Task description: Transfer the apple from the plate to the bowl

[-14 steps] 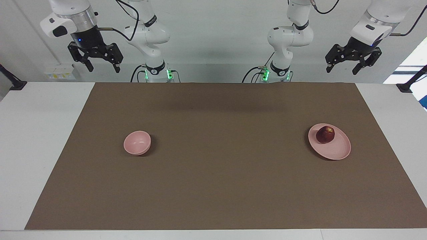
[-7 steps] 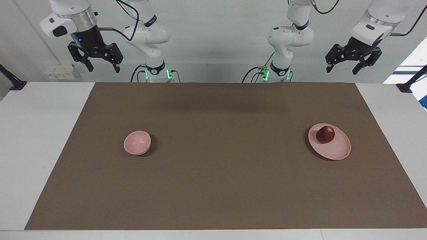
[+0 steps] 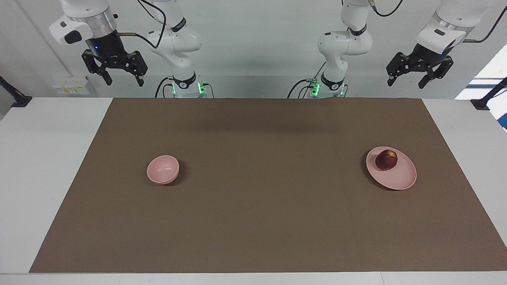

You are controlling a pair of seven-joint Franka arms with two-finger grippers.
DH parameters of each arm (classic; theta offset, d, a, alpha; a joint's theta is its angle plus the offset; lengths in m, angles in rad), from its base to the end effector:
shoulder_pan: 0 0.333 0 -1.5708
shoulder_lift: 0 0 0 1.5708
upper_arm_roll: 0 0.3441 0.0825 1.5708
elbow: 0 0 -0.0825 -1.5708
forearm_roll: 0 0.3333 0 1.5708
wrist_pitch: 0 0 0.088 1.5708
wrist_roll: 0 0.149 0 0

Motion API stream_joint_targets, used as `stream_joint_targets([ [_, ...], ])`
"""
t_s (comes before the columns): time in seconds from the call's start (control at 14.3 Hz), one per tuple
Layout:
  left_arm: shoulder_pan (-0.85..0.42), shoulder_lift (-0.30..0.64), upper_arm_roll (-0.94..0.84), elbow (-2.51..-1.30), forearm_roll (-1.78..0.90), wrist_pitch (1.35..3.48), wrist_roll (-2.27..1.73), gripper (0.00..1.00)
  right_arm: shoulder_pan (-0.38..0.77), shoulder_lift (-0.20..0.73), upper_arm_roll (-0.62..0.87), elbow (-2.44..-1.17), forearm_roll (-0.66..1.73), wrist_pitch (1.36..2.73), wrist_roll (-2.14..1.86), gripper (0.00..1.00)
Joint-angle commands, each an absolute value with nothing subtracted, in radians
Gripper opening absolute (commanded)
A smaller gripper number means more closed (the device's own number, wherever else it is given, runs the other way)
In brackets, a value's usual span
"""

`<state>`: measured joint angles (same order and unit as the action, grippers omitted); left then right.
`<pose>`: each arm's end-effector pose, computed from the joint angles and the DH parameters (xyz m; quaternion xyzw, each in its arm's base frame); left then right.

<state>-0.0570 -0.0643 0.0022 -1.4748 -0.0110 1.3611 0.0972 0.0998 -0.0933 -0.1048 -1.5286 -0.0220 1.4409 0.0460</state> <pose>0.4558 -0.0268 0.6632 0.9967 -0.0769 -0.0246 0.0060 0.4581 -0.0088 0.6613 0.9996 -0.0267 0.0027 0.0060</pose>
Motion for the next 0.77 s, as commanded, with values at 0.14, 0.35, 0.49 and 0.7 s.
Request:
stream_joint_targets([
  [0.14, -0.051, -0.089, -0.002, -1.506, 0.003, 1.373, 0.104, 1.0, 0.094, -0.107, -0.103, -1.545, -0.009, 1.451, 0.017, 1.0],
  [0.35, -0.049, -0.092, -0.002, -1.512, 0.0, 1.367, 0.109, 1.0, 0.095, -0.107, -0.101, -1.546, -0.009, 1.451, 0.018, 1.0],
  [0.49, -0.049, -0.092, -0.002, -1.513, -0.002, 1.367, 0.11, 1.0, 0.094, -0.107, -0.103, -1.545, -0.009, 1.451, 0.018, 1.0],
  [0.7, -0.049, -0.095, -0.002, -1.52, -0.005, 1.373, 0.11, 1.0, 0.094, -0.107, -0.103, -1.545, -0.009, 1.451, 0.018, 1.0],
])
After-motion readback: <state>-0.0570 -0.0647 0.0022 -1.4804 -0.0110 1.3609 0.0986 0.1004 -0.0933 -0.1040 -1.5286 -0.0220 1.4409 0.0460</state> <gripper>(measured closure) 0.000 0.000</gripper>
